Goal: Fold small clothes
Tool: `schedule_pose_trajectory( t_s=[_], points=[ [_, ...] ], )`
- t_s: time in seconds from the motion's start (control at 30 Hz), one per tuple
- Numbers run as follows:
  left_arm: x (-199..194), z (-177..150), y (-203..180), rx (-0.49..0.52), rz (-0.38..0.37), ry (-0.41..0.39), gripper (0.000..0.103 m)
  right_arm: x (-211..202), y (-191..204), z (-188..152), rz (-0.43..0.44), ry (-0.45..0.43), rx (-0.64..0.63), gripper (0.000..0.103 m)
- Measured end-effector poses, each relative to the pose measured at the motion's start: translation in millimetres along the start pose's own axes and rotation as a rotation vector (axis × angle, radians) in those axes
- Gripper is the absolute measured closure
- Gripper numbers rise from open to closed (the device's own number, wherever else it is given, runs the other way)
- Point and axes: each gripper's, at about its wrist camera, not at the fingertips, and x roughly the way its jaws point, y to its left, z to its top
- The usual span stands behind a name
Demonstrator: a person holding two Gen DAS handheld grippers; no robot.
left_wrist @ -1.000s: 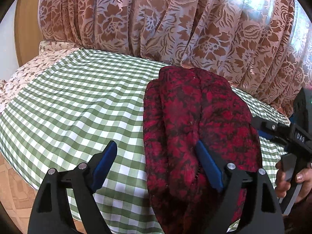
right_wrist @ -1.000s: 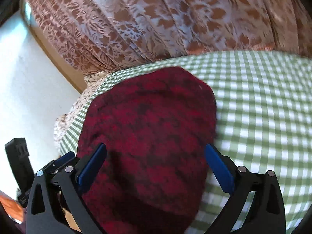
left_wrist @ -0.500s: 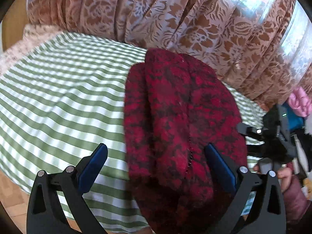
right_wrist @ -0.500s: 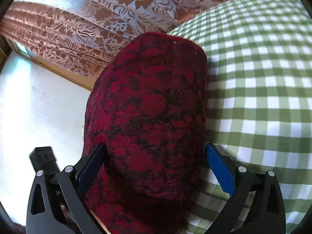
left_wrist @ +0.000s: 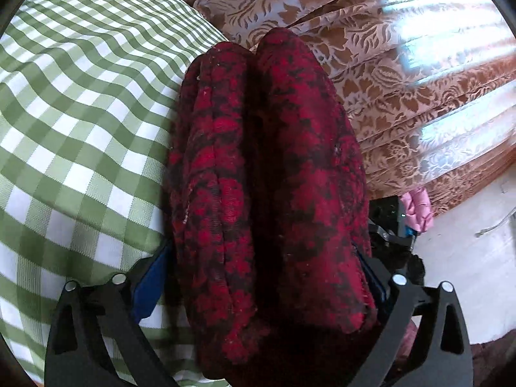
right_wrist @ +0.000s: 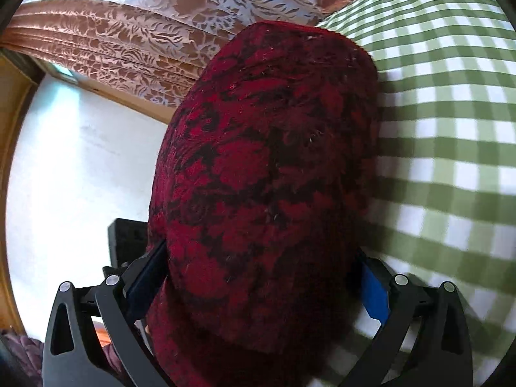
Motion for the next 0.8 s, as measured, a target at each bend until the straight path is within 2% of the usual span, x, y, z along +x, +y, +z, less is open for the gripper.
schedule_pose_trajectory(
  t_s=[0.2,0.3,0.43,0.6,0.8],
  points=[
    [-11,-8,6,0.011,-0.056,-0.012,0.030,12,10,7,0.010,0.029,-0.021,0.005],
    [-20,-9,-1,0.022,-0.075,-0.037,0.034,8,22,11,0.006,0.033,-0.061,0.015],
    [-27,3,-19,0.061,-0.090,-0.057,0.035,-3,39,23,0.008,0.038,-0.128,0.019],
    [-23,45,-41,0.131,-0.079,-0.101,0.035,-13,50,62,0.031,0.017,-0.190,0.019],
    [3,110,-47,0.165,-0.012,-0.146,0.035,4,42,135,0.049,0.012,-0.183,0.019]
  ],
)
